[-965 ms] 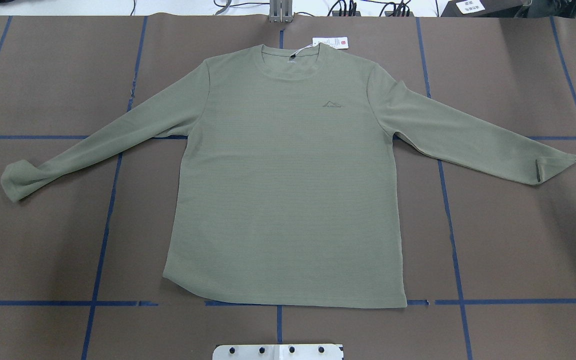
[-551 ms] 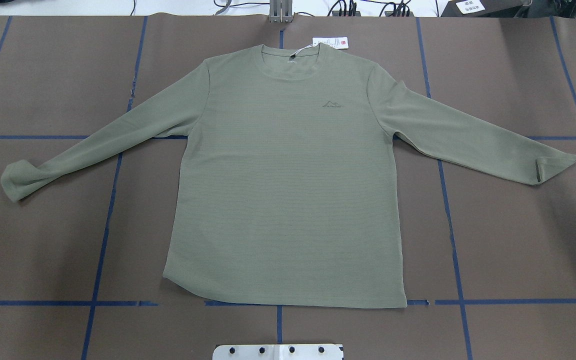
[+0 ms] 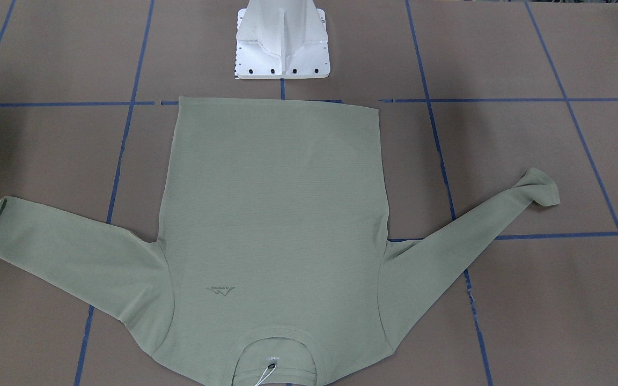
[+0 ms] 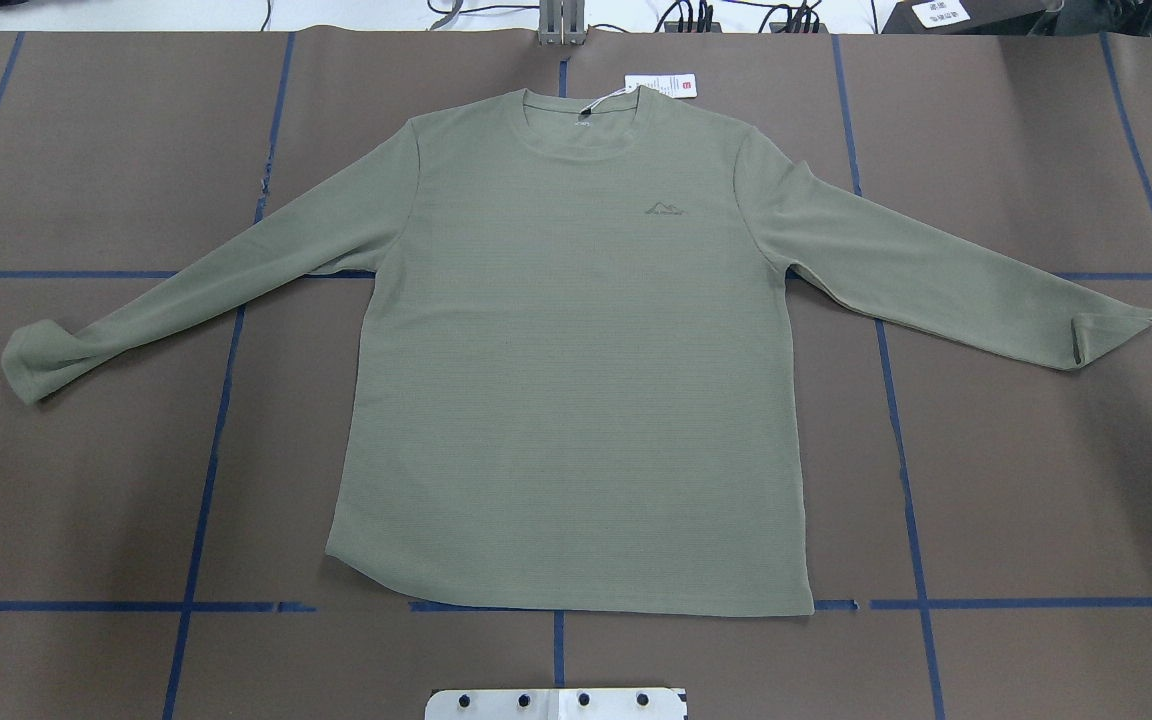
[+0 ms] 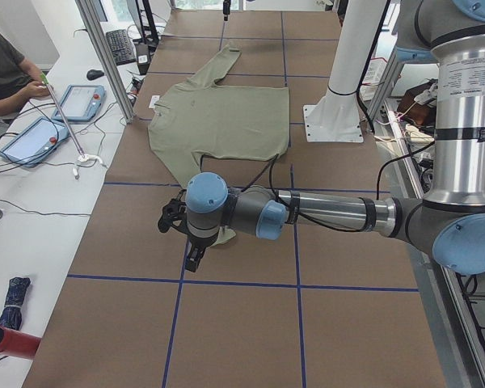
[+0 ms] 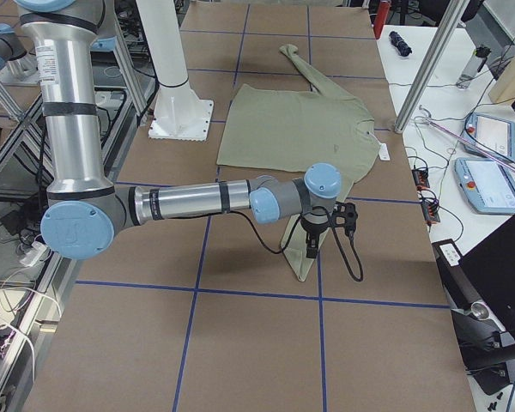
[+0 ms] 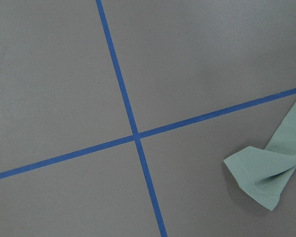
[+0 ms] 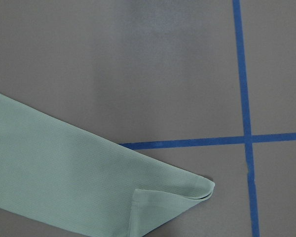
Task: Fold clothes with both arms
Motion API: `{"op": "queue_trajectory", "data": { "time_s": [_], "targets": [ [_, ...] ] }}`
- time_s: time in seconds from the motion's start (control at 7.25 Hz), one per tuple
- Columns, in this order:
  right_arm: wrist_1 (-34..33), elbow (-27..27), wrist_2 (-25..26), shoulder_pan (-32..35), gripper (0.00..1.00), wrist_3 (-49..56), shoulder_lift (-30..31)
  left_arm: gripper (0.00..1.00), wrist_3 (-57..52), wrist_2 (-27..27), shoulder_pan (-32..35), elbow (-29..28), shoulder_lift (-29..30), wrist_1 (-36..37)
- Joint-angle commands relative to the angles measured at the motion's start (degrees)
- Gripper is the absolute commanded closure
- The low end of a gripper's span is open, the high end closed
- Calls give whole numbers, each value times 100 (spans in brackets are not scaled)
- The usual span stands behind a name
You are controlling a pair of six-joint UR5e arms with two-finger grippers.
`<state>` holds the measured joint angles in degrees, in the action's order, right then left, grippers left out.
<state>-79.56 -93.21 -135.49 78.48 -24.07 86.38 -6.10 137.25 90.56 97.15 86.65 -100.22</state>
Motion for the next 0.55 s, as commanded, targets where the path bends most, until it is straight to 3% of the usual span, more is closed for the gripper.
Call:
{"op": "queue_trajectory", "data": {
  "time_s": [0.0, 0.28, 0.41],
  "targets": [
    [133, 57, 40, -472, 0, -506, 11, 0, 12, 65, -4, -48, -43, -15],
    [412, 57, 284, -1025, 0, -2015, 10, 0, 4, 56, -12, -108, -34, -189],
    [493, 84, 451, -1254, 6, -2614, 11, 0, 12, 56, -12, -100, -43, -217]
  ]
}}
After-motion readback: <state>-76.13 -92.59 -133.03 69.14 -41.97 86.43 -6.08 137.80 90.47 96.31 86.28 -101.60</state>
